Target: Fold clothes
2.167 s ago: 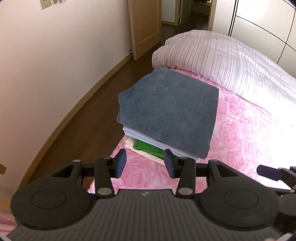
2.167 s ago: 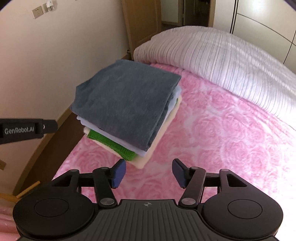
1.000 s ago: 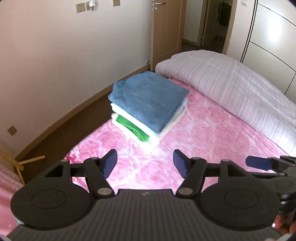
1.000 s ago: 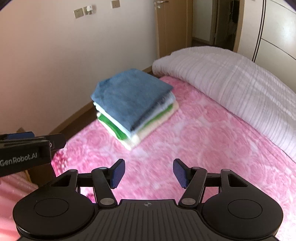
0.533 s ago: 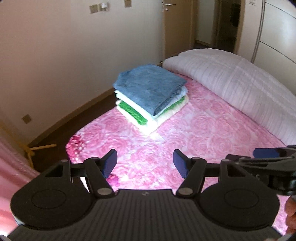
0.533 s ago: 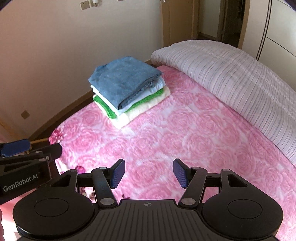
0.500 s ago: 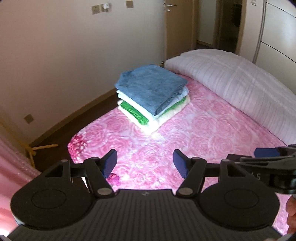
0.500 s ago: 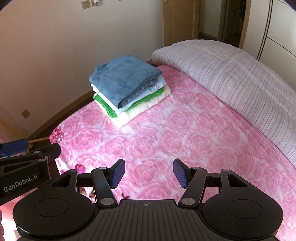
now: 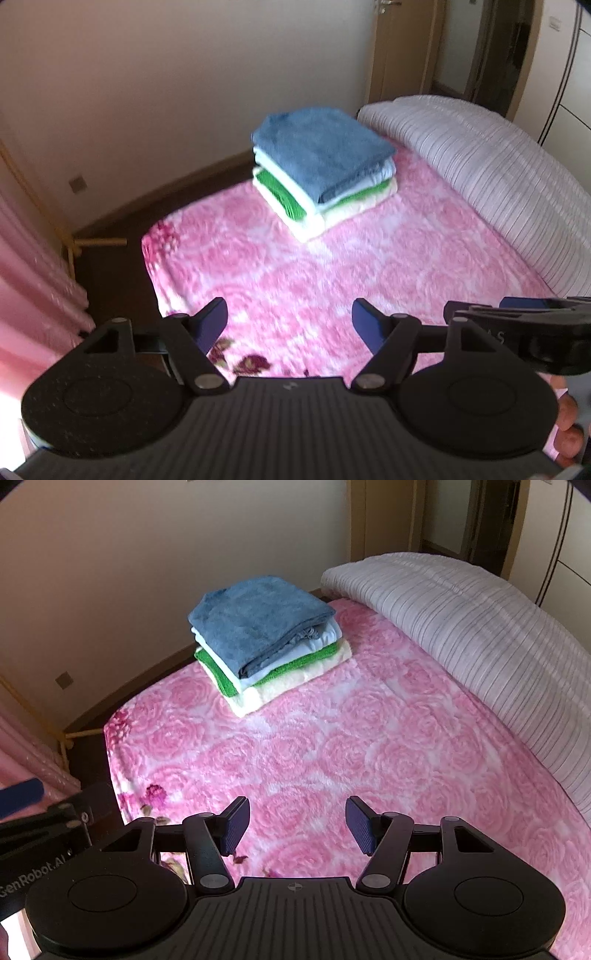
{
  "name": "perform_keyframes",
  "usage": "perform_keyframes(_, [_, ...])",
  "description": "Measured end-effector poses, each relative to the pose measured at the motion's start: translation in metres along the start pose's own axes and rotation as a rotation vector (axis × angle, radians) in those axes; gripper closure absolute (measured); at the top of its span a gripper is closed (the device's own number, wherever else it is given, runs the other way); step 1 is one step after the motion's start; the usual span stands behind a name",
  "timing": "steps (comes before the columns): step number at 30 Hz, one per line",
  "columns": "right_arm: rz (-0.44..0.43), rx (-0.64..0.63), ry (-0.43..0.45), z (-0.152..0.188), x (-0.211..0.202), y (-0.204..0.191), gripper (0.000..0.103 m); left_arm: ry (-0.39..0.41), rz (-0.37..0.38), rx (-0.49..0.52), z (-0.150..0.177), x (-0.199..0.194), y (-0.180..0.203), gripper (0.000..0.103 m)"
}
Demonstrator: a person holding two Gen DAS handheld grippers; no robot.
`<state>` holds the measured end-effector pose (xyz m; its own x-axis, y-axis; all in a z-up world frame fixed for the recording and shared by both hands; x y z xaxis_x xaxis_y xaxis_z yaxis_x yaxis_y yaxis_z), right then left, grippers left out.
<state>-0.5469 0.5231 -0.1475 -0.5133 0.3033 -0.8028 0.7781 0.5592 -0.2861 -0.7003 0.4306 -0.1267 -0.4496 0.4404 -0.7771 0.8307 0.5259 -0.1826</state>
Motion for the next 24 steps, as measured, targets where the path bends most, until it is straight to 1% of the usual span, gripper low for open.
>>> perform_keyframes(5, [0.001, 0.017, -0.024, -0.007, 0.013, 0.015, 0.042, -0.052, 0.007, -0.008, -0.008, 0.018, 0.013, 0.031])
perform_keyframes(11, [0.005, 0.022, -0.039, -0.022, 0.026, 0.028, 0.042, -0.08, 0.018, -0.018, -0.024, 0.037, 0.029, 0.033])
perform_keyframes(19, [0.003, 0.035, -0.038, -0.042, 0.036, 0.044, 0.042, -0.074, 0.025, -0.008, -0.047, 0.049, 0.046, 0.034])
perform_keyframes(24, [-0.002, 0.044, -0.035, -0.054, 0.042, 0.051, 0.042, -0.072, 0.026, 0.0, -0.055, 0.055, 0.054, 0.034])
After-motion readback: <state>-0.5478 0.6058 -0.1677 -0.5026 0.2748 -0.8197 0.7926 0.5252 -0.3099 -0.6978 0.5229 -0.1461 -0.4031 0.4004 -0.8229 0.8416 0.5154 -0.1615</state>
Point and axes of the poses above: each gripper's, at about its wrist camera, not at the fingertips, and x roughly the way its jaws point, y to its right, z to its underside, the point moved 1 cm from there along x, roughly the way its jaws point, and after that the axes turned 12 degrees about -z, right-handed, at the moved point
